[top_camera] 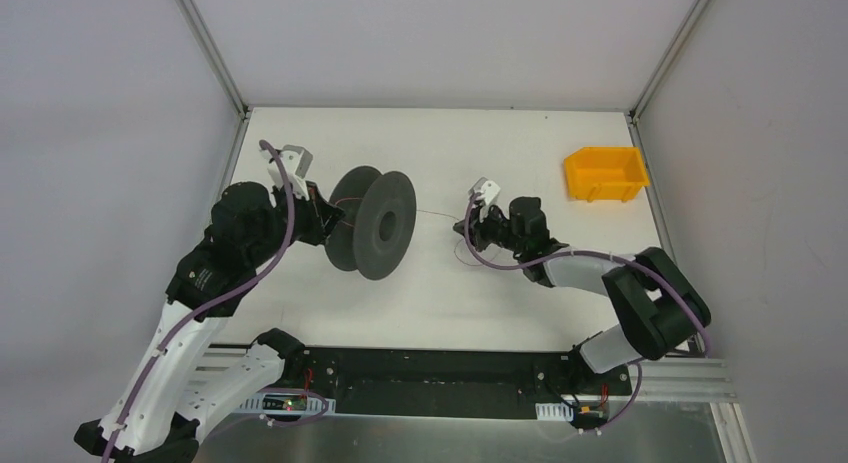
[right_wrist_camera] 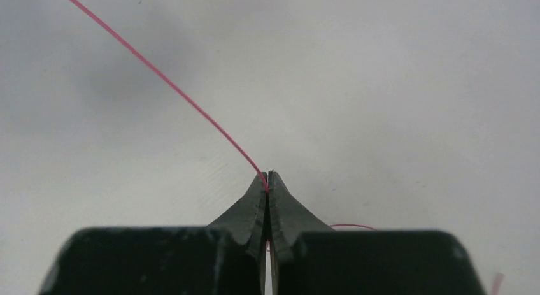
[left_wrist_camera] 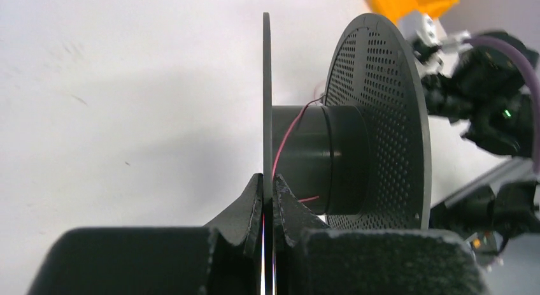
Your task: Wrap the cables
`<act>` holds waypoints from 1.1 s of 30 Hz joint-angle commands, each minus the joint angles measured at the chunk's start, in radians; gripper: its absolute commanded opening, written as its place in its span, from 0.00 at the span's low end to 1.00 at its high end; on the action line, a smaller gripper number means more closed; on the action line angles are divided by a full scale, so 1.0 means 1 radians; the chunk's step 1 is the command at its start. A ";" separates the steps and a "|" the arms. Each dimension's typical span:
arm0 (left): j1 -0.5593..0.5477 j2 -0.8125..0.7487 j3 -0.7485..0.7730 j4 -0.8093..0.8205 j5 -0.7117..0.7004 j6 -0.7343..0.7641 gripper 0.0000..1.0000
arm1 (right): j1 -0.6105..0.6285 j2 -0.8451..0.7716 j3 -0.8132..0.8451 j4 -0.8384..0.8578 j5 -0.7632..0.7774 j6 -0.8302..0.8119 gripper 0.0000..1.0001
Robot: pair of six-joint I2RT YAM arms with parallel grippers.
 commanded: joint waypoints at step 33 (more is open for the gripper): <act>0.003 0.000 0.156 0.051 -0.290 -0.306 0.00 | 0.237 -0.580 -0.014 -0.446 0.117 0.166 0.00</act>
